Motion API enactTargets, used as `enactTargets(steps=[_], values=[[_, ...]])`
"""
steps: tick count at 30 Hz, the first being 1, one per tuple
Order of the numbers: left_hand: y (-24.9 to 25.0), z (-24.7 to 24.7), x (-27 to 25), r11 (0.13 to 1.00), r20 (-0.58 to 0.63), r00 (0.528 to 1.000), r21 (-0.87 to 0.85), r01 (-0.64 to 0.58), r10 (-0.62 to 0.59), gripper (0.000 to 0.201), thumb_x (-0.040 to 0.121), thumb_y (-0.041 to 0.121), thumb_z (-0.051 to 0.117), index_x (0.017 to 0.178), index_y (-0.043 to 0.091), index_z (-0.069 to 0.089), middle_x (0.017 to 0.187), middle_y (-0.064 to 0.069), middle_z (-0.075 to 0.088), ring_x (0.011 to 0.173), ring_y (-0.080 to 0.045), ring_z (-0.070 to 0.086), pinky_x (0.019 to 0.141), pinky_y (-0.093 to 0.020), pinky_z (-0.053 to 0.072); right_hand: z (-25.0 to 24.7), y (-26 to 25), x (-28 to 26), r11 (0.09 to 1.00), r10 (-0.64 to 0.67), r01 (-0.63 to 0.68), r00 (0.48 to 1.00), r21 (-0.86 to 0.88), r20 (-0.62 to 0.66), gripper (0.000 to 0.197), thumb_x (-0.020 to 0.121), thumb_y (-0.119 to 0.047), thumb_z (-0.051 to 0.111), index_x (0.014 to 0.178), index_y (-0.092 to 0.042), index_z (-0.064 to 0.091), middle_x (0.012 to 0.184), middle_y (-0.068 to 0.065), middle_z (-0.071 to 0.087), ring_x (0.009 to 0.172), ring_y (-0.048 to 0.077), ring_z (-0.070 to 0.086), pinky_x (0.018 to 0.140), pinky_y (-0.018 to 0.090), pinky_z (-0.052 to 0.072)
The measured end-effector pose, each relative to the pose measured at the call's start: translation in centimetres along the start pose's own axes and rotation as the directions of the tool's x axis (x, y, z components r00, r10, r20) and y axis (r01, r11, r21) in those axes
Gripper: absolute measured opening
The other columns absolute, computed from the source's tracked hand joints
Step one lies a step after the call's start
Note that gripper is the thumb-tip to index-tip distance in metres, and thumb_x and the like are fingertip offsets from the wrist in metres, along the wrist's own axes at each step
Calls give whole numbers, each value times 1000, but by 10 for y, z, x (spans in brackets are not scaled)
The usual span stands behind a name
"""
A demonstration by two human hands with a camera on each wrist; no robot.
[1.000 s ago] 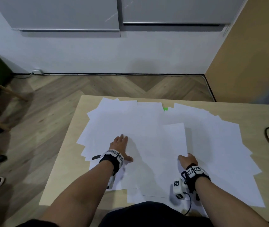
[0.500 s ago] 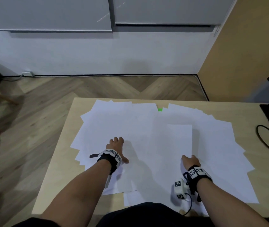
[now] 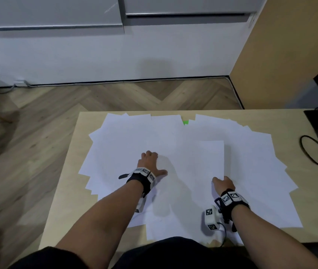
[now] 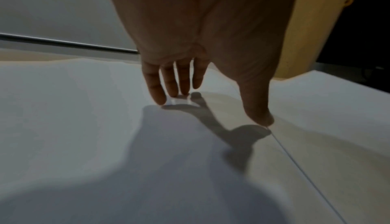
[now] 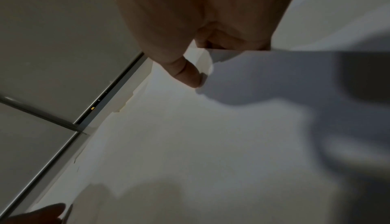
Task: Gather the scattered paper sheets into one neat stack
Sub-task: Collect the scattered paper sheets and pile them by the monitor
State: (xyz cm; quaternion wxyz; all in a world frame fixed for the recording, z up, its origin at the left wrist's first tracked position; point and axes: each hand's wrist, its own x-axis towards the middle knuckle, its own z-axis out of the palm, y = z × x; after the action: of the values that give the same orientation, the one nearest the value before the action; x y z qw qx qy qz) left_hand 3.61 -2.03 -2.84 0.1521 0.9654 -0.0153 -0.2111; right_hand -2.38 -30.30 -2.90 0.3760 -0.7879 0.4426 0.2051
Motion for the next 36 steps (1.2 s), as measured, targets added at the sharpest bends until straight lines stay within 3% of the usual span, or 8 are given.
enactTargets(steps=[8, 15, 19, 22, 26, 31, 33, 36], values=[[28, 11, 17, 993, 64, 992, 52, 102, -105, 100, 59, 53, 88, 134, 10, 37, 132, -7, 37, 123, -28, 37, 90, -42, 50, -6, 16, 2, 995, 55, -48, 995, 90, -78, 57, 94, -25, 53, 144, -2, 39, 144, 19, 47, 129, 36, 46, 100, 37, 39], [25, 11, 27, 995, 174, 979, 13, 101, -102, 85, 65, 49, 85, 131, 14, 43, 128, -5, 49, 122, -26, 48, 100, -39, 43, -8, 22, 3, 971, 77, -56, 994, 231, -81, 63, 90, -30, 55, 145, -5, 41, 146, 16, 45, 132, 35, 44, 103, 38, 37], [22, 15, 26, 990, 121, 988, -89, 111, -100, 71, 70, 44, 80, 129, 18, 49, 124, -6, 52, 120, -27, 48, 96, -39, 46, -10, 28, 6, 945, 83, -61, 995, 320, -56, 50, 64, -39, 52, 104, -10, 59, 109, 12, 59, 100, 31, 54, 83, 37, 42], [21, 16, 16, 926, 43, 994, -361, 111, -103, 28, 81, 25, 69, 107, 19, 59, 100, -4, 64, 96, -26, 62, 79, -33, 52, -7, 33, 13, 930, 79, -52, 995, 365, -59, 35, 61, -36, 52, 88, -15, 53, 92, 7, 55, 83, 28, 50, 73, 35, 40], [8, 11, -2, 793, 43, 978, -578, 192, -206, 18, 87, 18, 60, 105, 19, 59, 85, -3, 64, 65, -19, 61, 54, -22, 46, -11, 34, 12, 901, 121, -55, 984, 430, -129, 39, 64, -37, 50, 95, -14, 54, 95, 8, 59, 82, 30, 54, 68, 35, 41], [-38, 10, -25, 464, 237, 860, -761, 453, -452, 25, 78, 14, 66, 103, 13, 63, 86, -10, 68, 65, -27, 67, 64, -38, 60, -17, 34, 8, 901, 138, -58, 978, 429, -159, 34, 80, -28, 52, 107, -7, 58, 105, 14, 63, 94, 35, 59, 76, 38, 43], [-50, 15, -34, 493, 344, 864, -715, 495, -368, 22, 74, 15, 71, 93, 7, 63, 85, -14, 67, 64, -31, 70, 70, -49, 61, -16, 27, 5, 918, 118, -62, 986, 393, -120, 42, 83, -27, 53, 120, -8, 55, 114, 14, 60, 96, 33, 56, 79, 36, 41], [-55, 19, -45, 661, 433, 882, -608, 440, -188, 31, 64, 23, 78, 91, 11, 66, 96, -9, 70, 84, -29, 72, 75, -41, 61, -3, 16, 2, 935, 55, -32, 997, 354, -53, 65, 79, -29, 56, 139, -9, 43, 127, 14, 55, 99, 31, 56, 80, 34, 42]])
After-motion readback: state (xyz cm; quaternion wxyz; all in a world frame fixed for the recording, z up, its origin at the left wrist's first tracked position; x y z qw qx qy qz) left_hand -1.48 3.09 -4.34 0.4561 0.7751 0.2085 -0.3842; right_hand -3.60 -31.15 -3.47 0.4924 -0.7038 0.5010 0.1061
